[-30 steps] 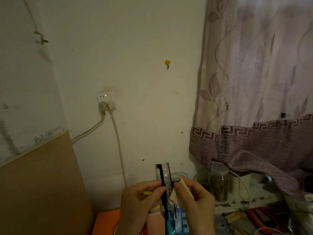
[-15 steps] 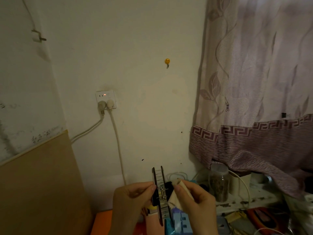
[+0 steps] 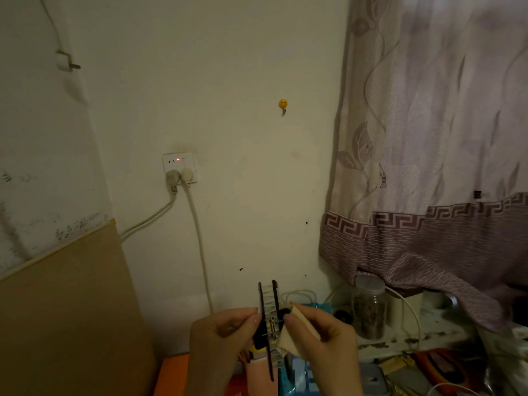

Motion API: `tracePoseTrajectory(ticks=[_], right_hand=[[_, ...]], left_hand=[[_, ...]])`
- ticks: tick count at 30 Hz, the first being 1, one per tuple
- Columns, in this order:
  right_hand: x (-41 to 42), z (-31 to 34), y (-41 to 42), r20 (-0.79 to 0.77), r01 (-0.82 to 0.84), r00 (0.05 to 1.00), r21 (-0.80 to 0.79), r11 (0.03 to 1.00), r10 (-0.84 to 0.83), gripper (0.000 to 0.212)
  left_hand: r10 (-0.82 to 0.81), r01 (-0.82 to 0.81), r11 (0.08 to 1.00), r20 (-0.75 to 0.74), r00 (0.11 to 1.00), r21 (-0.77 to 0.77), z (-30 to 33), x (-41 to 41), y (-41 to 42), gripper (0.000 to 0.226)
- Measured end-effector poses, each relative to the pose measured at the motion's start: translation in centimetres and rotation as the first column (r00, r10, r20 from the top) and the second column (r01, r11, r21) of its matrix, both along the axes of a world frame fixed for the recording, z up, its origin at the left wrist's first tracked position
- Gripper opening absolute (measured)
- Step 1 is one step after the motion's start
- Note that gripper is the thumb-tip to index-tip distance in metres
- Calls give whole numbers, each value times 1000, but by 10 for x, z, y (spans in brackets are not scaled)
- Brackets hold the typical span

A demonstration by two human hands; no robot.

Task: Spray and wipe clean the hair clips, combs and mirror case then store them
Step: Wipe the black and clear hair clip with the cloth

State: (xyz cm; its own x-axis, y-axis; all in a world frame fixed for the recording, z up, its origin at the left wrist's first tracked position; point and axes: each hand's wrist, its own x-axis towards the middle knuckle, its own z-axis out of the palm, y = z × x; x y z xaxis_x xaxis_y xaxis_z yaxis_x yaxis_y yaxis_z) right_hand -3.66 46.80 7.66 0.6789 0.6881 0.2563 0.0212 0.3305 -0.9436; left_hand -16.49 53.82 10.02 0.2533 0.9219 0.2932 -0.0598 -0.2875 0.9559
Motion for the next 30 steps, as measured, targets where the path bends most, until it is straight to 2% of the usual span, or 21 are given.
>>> tracePoseTrajectory(ticks=[2,6,10,13,17,21,26,30], right_hand=[[5,1,-4,-67,-7,998,21,1000,8,25],[20,1,-9,-229,19,973,27,999,-13,13],[29,3,-8,-293,32,956,10,999,-27,10],[27,1,-7,-310,-30,951,-36,999,17,9],[19,-1,-7,-363,-175,921,-66,982,140,18],[10,1,-10,-393,-326,867,18,945,307,31],[7,-5,-8,-463,-385,806,61,921,368,35],[8,-13,-3,-460,-373,808,85,924,369,36]], left_hand=[[-3,4,999,10,1000,-37,1,-3,3,24],[-63,67,993,44,997,-102,5,-10,8,14],[-114,116,989,31,993,-86,3,-12,9,15],[-170,171,984,23,985,-55,0,-10,8,20],[-187,188,982,21,982,-20,-4,-7,10,22],[-164,166,986,64,984,-26,-6,-6,15,23],[-168,175,983,120,978,-54,-6,-5,16,17],[-186,189,981,69,980,-35,-7,-5,18,17]])
